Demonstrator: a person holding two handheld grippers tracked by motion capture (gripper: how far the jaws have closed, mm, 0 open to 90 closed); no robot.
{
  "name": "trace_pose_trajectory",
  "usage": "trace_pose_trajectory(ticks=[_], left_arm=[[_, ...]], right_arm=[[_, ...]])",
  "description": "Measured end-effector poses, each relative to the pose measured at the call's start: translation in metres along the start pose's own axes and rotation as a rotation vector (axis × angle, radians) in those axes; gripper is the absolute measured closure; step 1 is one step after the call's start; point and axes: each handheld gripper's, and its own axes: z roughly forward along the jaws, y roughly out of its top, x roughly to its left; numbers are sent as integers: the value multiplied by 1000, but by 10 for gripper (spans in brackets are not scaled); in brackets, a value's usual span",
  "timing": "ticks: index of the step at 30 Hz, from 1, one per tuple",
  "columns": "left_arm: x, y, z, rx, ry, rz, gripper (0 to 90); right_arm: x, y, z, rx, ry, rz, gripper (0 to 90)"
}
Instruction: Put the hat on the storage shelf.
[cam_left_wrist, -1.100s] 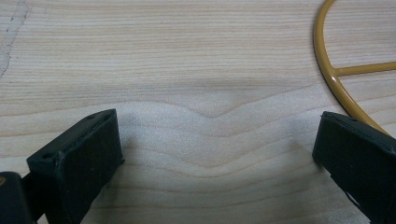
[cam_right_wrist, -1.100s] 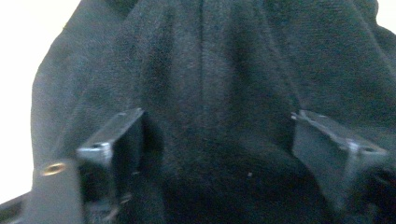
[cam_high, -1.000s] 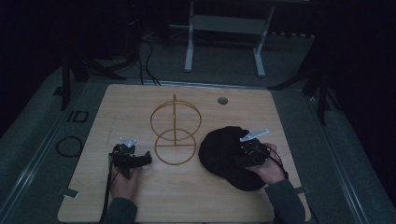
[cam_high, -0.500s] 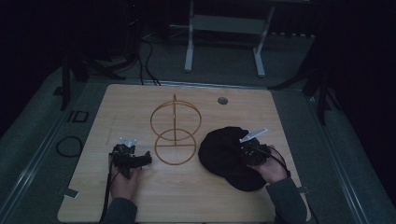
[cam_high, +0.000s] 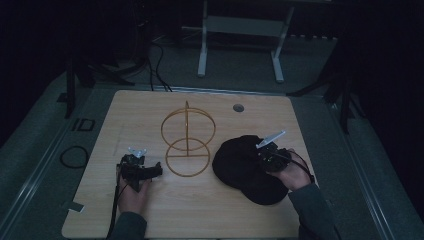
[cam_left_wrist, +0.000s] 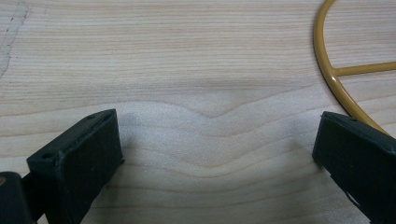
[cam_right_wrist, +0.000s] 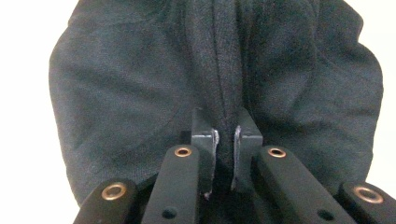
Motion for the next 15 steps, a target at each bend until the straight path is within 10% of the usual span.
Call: trace_pose_trajectory(ticks=[15], left_arm=[[0, 0, 0, -3, 0, -3, 8]], right_arm=[[-5, 17, -18, 24, -9, -54, 840]])
